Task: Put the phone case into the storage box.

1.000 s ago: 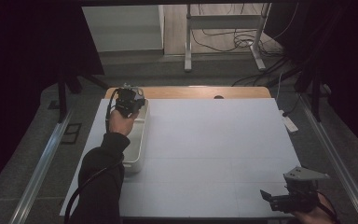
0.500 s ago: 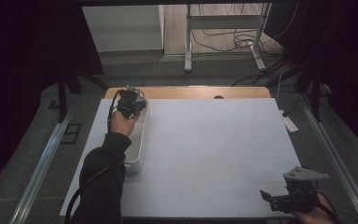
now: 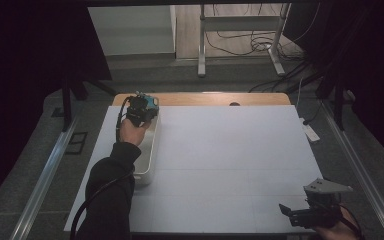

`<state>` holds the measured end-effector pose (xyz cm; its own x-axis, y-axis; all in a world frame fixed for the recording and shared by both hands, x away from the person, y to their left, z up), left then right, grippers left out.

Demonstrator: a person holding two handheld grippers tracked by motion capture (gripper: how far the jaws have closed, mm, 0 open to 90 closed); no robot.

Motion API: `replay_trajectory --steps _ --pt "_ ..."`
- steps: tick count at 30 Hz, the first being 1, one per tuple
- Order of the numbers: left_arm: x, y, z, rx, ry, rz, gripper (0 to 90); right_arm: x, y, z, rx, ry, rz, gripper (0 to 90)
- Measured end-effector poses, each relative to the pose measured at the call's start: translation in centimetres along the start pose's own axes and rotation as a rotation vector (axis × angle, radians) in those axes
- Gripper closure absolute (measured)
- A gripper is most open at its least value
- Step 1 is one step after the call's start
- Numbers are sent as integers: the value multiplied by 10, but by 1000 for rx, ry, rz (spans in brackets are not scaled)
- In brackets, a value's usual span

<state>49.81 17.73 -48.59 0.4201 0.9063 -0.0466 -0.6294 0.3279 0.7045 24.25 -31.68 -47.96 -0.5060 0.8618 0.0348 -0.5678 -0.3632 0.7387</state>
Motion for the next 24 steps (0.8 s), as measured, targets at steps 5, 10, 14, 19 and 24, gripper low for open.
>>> replay_trajectory --steps 5,10,14,19,24 --pt "0 3 1 -22 0 -11 776 0 0 0 0 0 -1 0" --pt "-1 5 2 -34 -9 -19 736 0 0 0 0 1 -1 0" --pt "-3 7 2 -39 -24 -27 662 0 0 0 0 1 -2 0" --pt "-6 10 3 -40 -41 -50 578 0 0 0 -1 1 -5 0" --pt "-7 13 4 -40 -32 -83 492 0 0 0 1 3 -5 0"
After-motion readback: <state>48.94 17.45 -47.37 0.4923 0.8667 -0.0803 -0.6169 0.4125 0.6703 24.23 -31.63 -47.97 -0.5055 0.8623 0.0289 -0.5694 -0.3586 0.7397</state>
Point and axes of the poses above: each handheld gripper's, and its own axes: y roughly backward along the jaws, z roughly out of its top, x roughly to its left, the point moved 4 cm from there along -y, roughly forward along the jaws, and after that the axes turned 5 degrees about -y, right-handed, at the moved point
